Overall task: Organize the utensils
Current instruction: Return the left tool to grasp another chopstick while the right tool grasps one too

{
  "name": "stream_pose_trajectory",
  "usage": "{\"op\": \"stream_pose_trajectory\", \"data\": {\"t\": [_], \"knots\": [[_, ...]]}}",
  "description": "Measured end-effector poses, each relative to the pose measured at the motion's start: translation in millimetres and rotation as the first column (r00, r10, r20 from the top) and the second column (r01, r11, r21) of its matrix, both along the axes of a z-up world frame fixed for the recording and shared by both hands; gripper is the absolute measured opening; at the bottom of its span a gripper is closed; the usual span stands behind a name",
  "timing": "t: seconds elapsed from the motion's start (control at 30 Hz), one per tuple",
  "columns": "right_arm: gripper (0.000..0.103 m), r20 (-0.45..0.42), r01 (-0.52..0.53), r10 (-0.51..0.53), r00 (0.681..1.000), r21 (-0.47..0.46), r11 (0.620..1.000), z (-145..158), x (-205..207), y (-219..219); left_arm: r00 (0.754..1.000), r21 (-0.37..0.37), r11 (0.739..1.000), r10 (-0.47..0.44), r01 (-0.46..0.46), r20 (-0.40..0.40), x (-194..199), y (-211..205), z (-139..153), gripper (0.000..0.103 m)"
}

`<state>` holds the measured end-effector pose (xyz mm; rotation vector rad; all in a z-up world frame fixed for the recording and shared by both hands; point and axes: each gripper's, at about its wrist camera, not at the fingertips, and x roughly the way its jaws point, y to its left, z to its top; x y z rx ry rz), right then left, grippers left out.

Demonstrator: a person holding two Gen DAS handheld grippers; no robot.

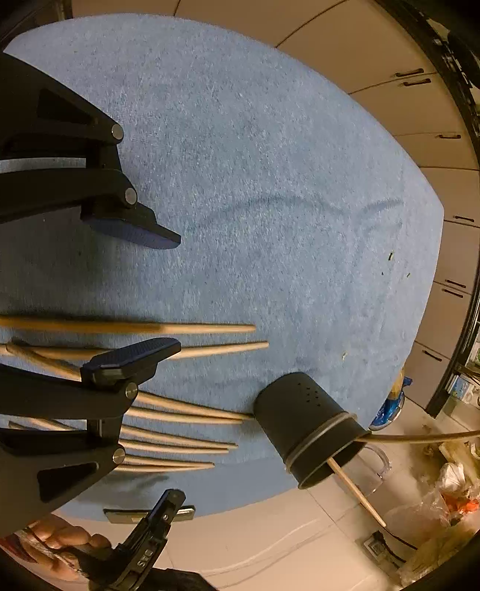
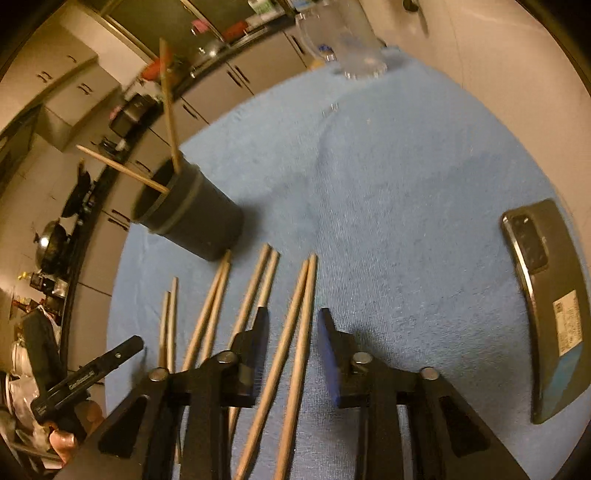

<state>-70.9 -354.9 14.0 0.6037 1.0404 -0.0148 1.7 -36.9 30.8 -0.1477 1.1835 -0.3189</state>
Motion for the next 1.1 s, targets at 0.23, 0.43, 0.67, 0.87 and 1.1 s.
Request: {"op": "stream_pose_trajectory", "data": {"t": [0.23,0.43,0.67,0.87,1.1], "knots": [[0.018,-0.075,-0.015,0.011,0.997,-0.051,0.999,-19,20,9,1.0,0.018,1.0,-0.015,0.015,-0.011,-1,0,-3,0.049],[0.016,-0.099,-0.059,0.043,0.994,-0.158,0.986,-19,26,21,0.999,0.024,0.999,-0.038,0.038,-0.005,-1,-7,-3,0.048],[0.007,-0.118,-0.059,0.026,0.993,-0.28,0.958,-15,17,15,0.998,0.057,0.996,-0.066,0.066,-0.009,1,-21,-7,0.044],[0.007,-0.114,-0.051,0.024,0.993,-0.245,0.968,-15,7,3,0.995,0.146,0.986,-0.092,0.087,0.026,4,-41,-10,0.037],[0.008,-0.127,-0.073,0.04,0.991,-0.268,0.961,-18,23,12,0.994,0.226,0.971,-0.09,0.073,0.066,7,-47,-11,0.007]]}}
